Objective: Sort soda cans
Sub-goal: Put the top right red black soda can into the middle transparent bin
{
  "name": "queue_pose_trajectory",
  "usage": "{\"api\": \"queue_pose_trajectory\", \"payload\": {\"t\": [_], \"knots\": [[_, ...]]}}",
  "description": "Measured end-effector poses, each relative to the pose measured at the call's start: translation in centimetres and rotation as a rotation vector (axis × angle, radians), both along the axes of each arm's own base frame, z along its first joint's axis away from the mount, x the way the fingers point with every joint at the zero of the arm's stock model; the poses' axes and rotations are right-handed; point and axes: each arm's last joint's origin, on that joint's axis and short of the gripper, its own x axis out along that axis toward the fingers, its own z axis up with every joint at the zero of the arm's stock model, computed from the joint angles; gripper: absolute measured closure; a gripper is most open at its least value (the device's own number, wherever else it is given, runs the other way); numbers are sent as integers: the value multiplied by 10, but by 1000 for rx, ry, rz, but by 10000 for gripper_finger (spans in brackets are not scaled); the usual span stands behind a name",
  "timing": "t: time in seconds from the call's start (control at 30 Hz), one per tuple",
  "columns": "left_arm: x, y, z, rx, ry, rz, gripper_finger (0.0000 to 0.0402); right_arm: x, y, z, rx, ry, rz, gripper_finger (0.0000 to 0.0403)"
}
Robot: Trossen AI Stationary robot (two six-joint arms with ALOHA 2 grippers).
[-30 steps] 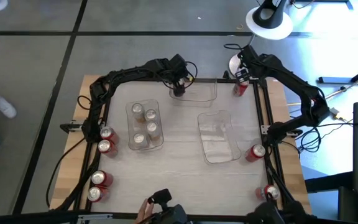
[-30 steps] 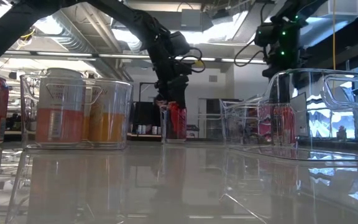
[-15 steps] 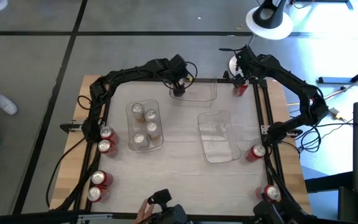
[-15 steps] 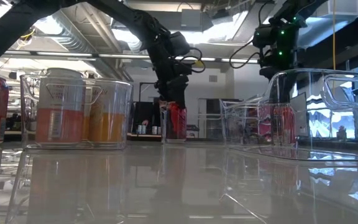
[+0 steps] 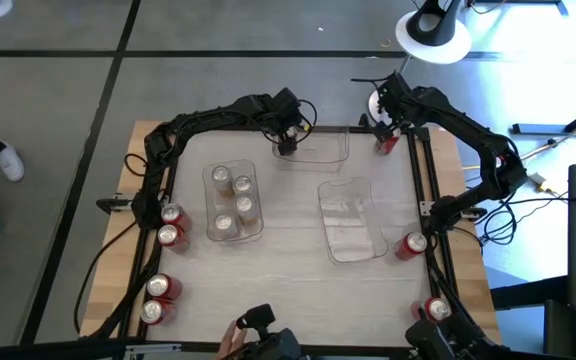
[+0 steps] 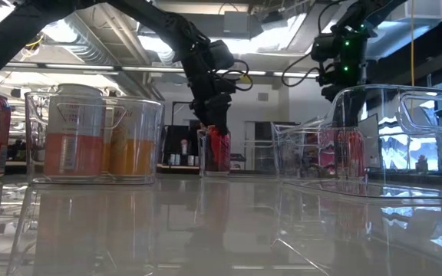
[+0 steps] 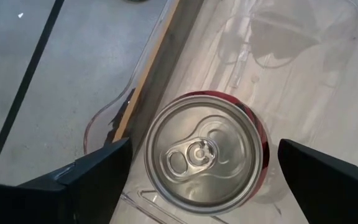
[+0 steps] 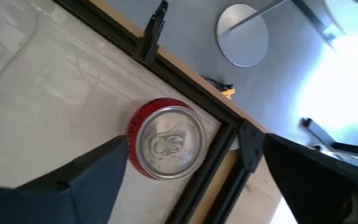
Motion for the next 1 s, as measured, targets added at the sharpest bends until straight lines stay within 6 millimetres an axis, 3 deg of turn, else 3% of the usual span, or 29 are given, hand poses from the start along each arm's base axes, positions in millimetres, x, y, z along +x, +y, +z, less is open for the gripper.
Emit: {"api": "queue_pose_trajectory", "payload": {"t": [0.1,0.47,1.0], "knots": [[0,0,0,0,0,0,13,0,0,0,-10,10,-6,8],[0,0,0,3,2,-6,13,1,0,-3,20,-45,-13,39],[-1,0,0,-2,9,-6,13,-9,-25,-46,167,-77,-158,40]]}}
